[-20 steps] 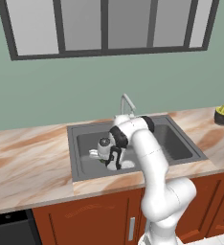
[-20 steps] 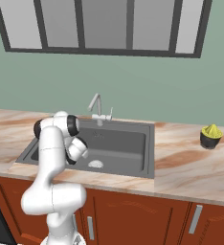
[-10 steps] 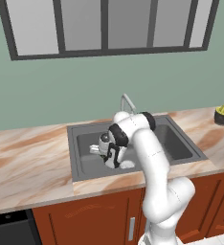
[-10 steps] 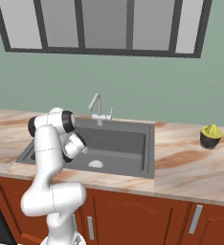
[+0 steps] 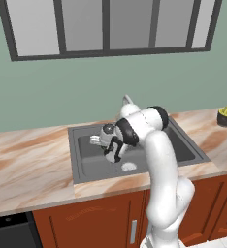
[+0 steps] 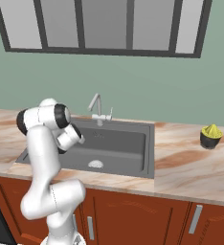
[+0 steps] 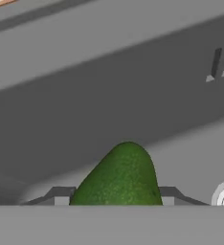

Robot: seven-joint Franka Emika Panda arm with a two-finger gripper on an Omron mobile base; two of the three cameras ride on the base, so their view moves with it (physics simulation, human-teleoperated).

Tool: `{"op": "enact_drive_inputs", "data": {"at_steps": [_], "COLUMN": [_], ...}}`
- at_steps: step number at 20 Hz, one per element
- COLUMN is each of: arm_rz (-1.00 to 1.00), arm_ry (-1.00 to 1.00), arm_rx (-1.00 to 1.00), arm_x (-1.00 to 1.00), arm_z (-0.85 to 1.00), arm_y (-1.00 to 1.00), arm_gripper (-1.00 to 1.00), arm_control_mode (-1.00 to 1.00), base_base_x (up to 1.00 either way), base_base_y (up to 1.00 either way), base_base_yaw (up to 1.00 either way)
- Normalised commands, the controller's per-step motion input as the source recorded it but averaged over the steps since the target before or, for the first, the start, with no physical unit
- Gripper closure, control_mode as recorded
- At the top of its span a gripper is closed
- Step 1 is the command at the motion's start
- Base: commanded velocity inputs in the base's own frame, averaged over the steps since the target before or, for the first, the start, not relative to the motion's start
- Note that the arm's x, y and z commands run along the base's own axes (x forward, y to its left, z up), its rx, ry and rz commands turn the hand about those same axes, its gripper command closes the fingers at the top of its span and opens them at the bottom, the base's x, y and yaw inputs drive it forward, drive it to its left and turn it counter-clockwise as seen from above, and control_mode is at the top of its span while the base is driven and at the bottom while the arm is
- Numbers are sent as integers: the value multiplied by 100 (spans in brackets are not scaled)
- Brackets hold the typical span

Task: Turn on the sink faucet. Then move the avocado from the counter to the sink. Turn off the sink. Move the vegetable from the sink to the pot next to the stove. Finally move the pot to the front center burner.

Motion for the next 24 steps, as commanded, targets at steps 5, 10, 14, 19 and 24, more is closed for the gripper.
{"op": "enact_drive_inputs", "data": {"at_steps": [5,10,14,19,24], "arm_rz": [1,1,0,0,0], "arm_ry": [-8,-5,0,0,0], "arm_rx": [0,0,1,8,12], "arm_x": [-24,-32,-42,-38,-32], "arm_z": [100,99,99,100,96], "arm_y": [20,30,22,7,0], "arm_gripper": [100,100,100,100,100], "arm_control_mode": [-100,-100,-100,-100,-100], "base_base_x": [0,0,0,0,0], "base_base_y": [0,0,0,0,0], "base_base_yaw": [0,0,0,0,0]}}
